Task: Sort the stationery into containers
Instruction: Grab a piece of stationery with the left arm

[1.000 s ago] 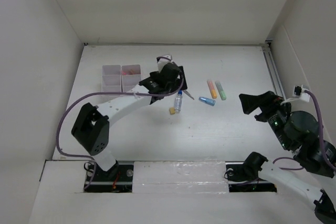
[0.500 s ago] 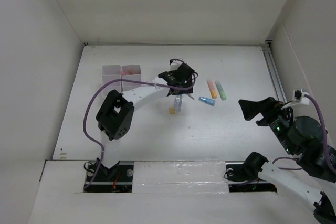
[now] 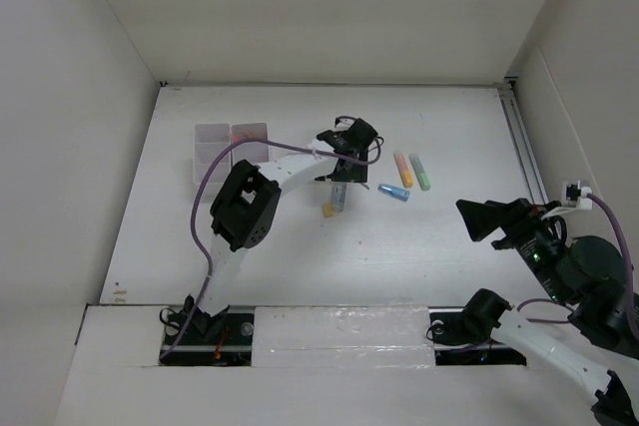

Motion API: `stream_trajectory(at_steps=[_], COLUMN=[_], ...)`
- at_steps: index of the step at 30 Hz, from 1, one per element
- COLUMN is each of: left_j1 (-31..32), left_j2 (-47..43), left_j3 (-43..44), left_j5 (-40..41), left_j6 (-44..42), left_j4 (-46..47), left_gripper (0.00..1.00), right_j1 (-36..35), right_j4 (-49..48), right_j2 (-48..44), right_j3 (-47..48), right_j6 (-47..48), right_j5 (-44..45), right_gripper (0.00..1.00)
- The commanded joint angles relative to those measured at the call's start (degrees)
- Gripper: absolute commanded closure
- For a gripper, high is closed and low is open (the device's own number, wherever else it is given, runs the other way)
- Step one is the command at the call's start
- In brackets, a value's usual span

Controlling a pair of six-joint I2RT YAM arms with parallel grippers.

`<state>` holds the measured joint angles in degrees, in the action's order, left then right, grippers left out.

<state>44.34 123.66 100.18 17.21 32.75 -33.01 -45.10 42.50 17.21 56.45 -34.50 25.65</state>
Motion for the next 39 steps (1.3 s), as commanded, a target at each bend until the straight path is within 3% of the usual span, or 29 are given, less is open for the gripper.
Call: stream_trajectory(at_steps=[1,6,14,29,34,39], left_j1=[-1.01,-1.01,-2.06,-2.06,-2.06,-2.06], left_j2=[-0.52,2.81,3.87,11.26,11.78,11.26], left_j3=[2.21,7.29,5.99,11.97,12.33,9.95], left_j5=[-2.35,-3.5,-9.3,-8.25,-8.86,-8.34], left_j6=[-2.78,-5.41,-6.03,-5.51,-5.51,-5.51], left_j4=[-3.72,-9.78,-11.11,-16.29,-16.91,-16.38], left_gripper=[0.24,0.25,0.26,0.32,0.43,0.62], right_j1=[-0.51,-0.51,-0.51,-0.51,-0.51,-0.51], right_j4=[-2.95,-2.95,-3.48,-3.48,-2.34,-1.72], right_j2=[-1.22,-3.15,-5.08,-7.37,-7.9,-8.42], right_j3=[0.16,-0.37,0.16,0.24,0.86,2.0], right_j6=[0.4,-0.22,0.39,0.4,0.93,1.45], right_j5=[-1.04,-2.26,-4.64,-6.23,-5.7,-5.7], right_gripper=[0.0,0.0,0.0,0.0,0.0,0.0])
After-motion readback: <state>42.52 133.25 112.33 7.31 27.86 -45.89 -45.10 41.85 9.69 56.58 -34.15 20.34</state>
